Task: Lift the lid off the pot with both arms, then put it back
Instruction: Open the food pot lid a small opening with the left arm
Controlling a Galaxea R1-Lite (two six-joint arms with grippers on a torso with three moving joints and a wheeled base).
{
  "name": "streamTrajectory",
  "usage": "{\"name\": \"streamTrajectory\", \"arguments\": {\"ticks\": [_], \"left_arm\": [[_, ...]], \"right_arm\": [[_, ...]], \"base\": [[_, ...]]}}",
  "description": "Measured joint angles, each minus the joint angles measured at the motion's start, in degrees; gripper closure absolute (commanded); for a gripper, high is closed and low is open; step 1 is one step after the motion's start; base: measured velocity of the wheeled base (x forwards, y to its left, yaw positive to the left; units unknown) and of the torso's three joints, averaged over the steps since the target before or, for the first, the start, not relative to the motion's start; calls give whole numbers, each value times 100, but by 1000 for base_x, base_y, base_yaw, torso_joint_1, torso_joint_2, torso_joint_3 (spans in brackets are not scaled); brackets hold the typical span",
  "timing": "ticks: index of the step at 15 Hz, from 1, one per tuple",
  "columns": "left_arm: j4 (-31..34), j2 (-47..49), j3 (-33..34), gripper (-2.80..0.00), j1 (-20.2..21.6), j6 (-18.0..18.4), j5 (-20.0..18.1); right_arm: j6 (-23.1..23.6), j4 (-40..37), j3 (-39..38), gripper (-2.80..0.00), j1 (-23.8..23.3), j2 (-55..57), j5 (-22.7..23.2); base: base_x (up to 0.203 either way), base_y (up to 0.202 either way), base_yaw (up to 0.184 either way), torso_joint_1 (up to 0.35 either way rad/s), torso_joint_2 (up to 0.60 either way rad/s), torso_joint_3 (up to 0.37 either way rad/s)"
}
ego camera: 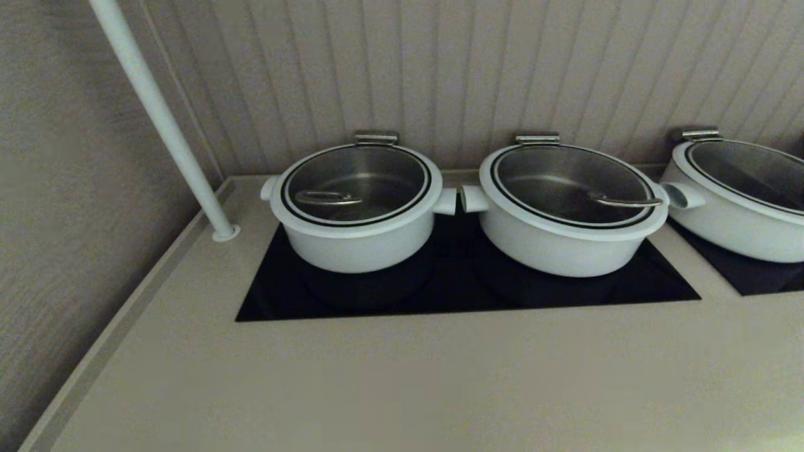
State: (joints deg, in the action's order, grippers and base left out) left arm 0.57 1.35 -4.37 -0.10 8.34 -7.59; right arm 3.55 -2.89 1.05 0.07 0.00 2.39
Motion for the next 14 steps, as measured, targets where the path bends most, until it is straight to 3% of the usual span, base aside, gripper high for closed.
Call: {"name": "streamTrajectory", "arguments": {"ticks": [6,10,14], "left_arm": [[-142,1322,-1340,0,-54,-66,-1257],[-214,2256,-1904,0,-67,-43,-2446],[-1137,3303,-2072,0,-97,10,-2683]], "right_arm": [[0,2,0,0,0,0,-5],[2,2,0,0,0,0,1],[2,2,0,0,0,0,-2]], "base": [[0,0,0,0,0,0],[0,0,0,0,0,0],[0,0,0,0,0,0]]}}
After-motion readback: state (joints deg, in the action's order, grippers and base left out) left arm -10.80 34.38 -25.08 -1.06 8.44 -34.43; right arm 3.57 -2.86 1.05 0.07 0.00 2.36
